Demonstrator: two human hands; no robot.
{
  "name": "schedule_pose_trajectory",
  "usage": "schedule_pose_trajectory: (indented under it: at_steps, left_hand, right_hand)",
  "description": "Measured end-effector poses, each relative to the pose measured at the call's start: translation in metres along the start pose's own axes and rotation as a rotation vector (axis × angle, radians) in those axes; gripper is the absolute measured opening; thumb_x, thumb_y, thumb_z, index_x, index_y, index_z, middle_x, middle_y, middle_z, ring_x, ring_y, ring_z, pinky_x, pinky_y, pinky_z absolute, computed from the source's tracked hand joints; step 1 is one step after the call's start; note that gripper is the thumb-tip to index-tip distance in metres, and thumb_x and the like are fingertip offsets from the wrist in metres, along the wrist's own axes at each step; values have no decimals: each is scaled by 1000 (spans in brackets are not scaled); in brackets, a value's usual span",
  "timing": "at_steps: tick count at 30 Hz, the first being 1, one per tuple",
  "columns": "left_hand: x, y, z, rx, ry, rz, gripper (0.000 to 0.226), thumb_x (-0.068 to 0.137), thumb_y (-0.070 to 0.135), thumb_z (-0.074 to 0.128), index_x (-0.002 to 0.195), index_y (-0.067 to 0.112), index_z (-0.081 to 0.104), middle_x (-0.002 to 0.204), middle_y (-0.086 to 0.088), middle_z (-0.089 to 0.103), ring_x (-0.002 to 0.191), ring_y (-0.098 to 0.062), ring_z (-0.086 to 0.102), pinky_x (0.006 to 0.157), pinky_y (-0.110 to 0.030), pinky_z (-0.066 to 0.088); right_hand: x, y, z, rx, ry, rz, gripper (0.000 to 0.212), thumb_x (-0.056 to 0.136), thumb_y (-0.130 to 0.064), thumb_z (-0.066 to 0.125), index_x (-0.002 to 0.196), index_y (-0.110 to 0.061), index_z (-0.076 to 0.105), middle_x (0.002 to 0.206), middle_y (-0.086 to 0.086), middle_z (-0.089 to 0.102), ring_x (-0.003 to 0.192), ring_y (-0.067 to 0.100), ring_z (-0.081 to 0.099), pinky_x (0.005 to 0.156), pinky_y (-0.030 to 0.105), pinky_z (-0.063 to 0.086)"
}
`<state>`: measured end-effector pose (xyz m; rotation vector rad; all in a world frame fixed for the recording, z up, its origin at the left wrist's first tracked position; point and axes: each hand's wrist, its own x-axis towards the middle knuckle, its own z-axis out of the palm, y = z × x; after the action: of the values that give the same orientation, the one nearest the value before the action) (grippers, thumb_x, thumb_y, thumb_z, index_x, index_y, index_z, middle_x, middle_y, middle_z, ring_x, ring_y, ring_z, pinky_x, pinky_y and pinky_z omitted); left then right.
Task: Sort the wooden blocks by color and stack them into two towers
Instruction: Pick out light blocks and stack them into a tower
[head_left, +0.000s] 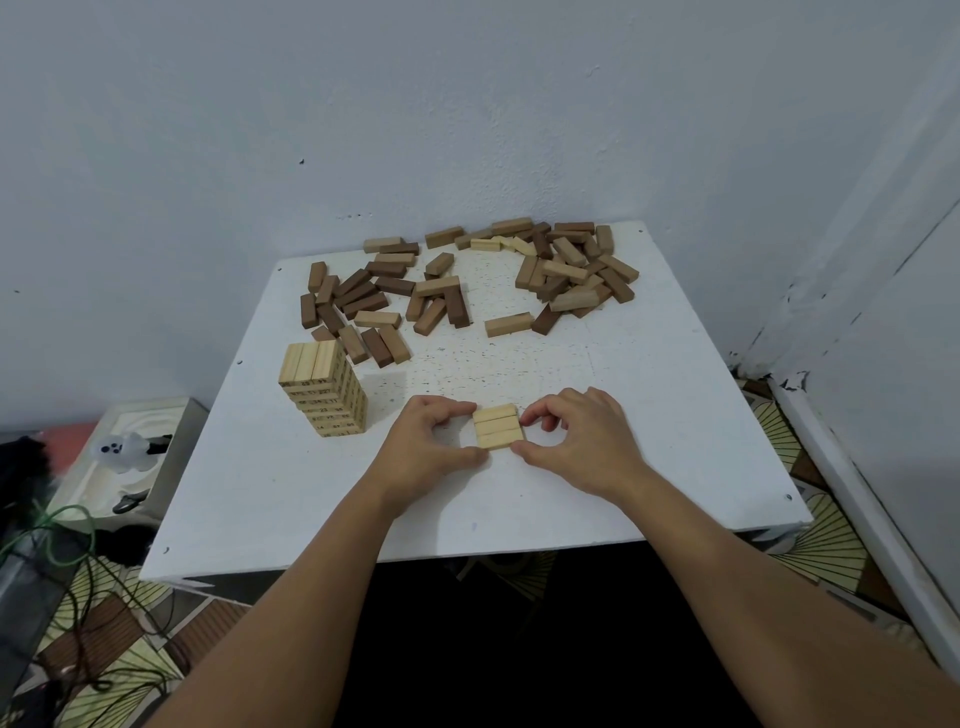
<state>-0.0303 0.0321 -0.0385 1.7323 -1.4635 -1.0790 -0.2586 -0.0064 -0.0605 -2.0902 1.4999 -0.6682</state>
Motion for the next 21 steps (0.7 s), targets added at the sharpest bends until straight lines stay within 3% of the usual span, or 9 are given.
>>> schedule_pose_trajectory:
  at_steps: [12,18,21]
  left_hand:
    - [1,-1,0,20,3,0,56,74,25,93,125,33,71,125,15,50,117,1,49,95,-17,39]
    - [1,-1,0,14,-7,-6,54,75,26,93,124,34,72,126,15,49,119,-1,49,101,-22,40]
    - [1,0,0,32,-8,3,53,75,26,92,124,35,72,126,15,49,119,1,48,98,-18,39]
  right_hand:
    - [0,-1,-2,-1,11,-8,39,77,-63,78,106,-40,66,88,-20,57,89,0,48,97,27,38]
    - [3,0,-3,-49,-51,-10,65,83,-65,71,142,-46,51,95,-20,54,97,7,46,108,31,33]
    - [6,-1,-7,-83,-126,-9,68,87,-64,66,149,-52,41,97,-17,50,102,9,41,113,32,24]
